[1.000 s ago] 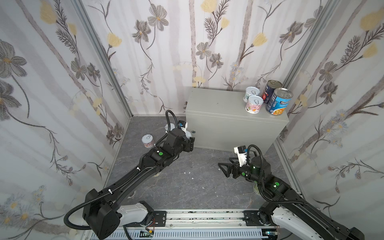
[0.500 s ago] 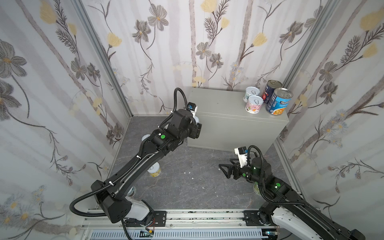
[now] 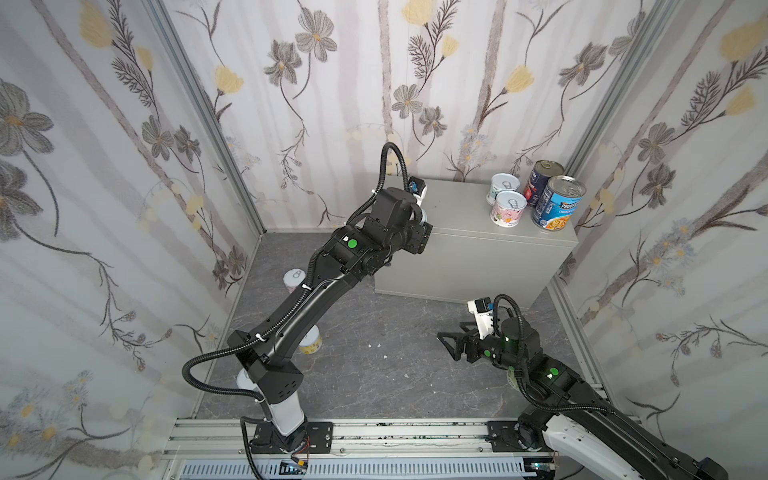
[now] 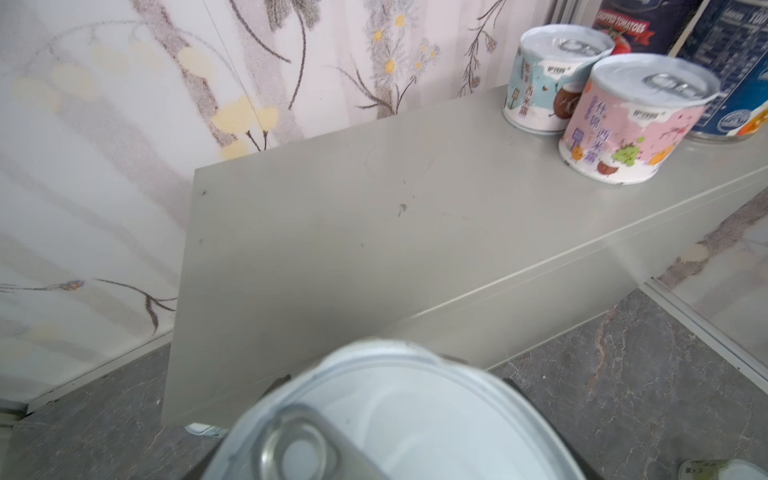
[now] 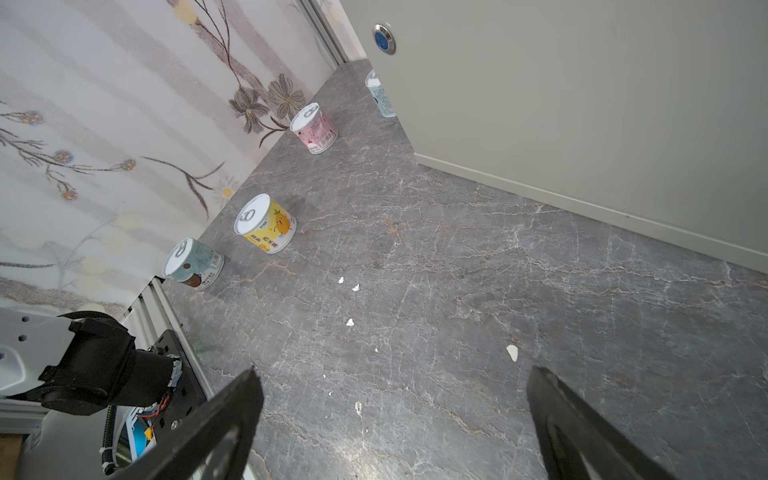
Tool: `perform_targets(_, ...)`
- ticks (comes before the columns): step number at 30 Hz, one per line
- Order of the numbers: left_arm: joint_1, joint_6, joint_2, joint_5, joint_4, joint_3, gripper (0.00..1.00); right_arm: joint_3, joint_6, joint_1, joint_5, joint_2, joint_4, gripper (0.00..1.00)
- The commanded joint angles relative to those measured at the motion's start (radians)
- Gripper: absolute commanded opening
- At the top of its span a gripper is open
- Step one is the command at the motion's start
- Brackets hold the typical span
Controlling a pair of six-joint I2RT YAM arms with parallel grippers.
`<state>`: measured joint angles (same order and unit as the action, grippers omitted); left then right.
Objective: Place and organize the canned foods onto the counter
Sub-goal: 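Carry the peach-labelled can over the cabinet top with the left gripper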
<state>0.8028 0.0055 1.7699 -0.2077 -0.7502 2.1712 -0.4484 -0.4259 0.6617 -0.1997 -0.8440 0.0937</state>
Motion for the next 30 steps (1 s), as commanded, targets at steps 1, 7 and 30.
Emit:
perform_targets(1, 0.011, 0.03, 0.072, -0.013, 0.0, 0.132, 0.62, 0.007, -0.002, 0.001, 0.002, -0.003, -0.026, 1.0)
perform_targets(7, 0.031, 0.032, 0.227, -0.013, -0.026, 0.343, 0.62, 0.037, -0.02, 0.011, -0.021, -0.016, -0.066, 1.0)
perform_targets(30, 0.055, 0.025, 0.47, -0.059, 0.035, 0.533, 0.63, 0.105, -0.03, 0.074, -0.047, -0.104, -0.144, 1.0)
